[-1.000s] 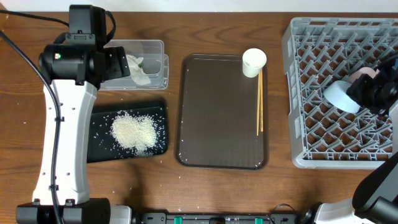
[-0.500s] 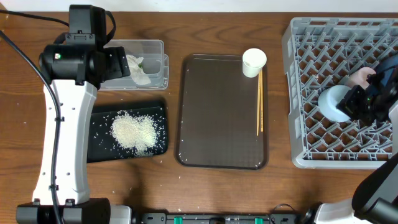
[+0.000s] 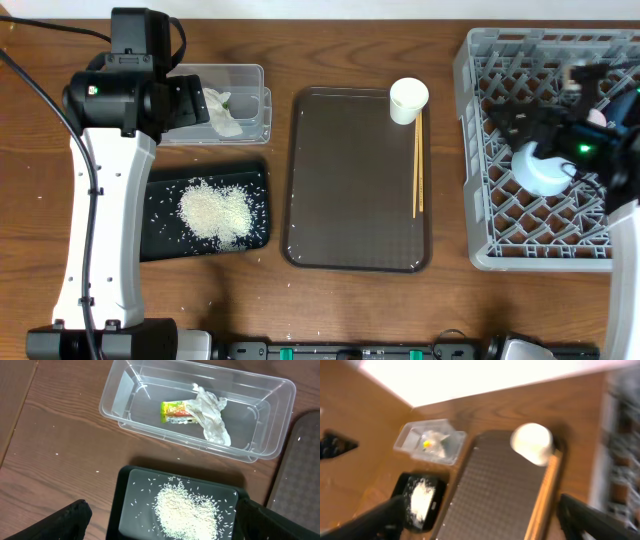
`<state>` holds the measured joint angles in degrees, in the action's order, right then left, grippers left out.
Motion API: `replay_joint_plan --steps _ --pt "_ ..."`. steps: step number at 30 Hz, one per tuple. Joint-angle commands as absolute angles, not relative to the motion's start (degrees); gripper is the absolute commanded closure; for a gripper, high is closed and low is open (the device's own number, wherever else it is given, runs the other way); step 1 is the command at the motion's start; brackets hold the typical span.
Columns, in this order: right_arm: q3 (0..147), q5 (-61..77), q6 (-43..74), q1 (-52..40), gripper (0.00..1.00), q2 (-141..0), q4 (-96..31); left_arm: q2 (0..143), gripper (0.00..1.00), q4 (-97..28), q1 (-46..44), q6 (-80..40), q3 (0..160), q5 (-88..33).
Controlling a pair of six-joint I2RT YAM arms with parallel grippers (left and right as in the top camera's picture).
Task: Sort waste into correct bins and load items into the dishwasher rack
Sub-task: 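Move the right gripper left to the white paper cup and grasp it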
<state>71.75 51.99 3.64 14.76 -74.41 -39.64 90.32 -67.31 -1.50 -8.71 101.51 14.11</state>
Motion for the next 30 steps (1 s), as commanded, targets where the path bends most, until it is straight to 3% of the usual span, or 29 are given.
replay_joint_plan --steps 1,7,11,22,30 --pt "72.16 42.68 5.93 7.40 0.01 -73.89 -39.40 89.91 0.04 -67.46 -1.26 -8.16 101.47 14.63" --pt "74.94 18.83 6.81 -8.43 0.01 -79.15 -41.25 89.91 0.04 -67.46 -1.26 -8.16 101.47 14.63" --pt "83.77 9.69 6.76 -13.85 0.01 -87.81 -47.88 89.91 0.04 -67.46 -1.26 -8.16 101.47 14.63" --pt "120.95 8.36 1.54 -15.22 0.01 -116.79 -69.52 89.91 0.04 -67.46 -1.26 -8.16 101.47 14.63" --pt "123.96 8.32 1.04 -17.72 0.05 -128.18 -67.81 89.91 0.04 -67.46 -1.26 -8.16 101.47 14.63"
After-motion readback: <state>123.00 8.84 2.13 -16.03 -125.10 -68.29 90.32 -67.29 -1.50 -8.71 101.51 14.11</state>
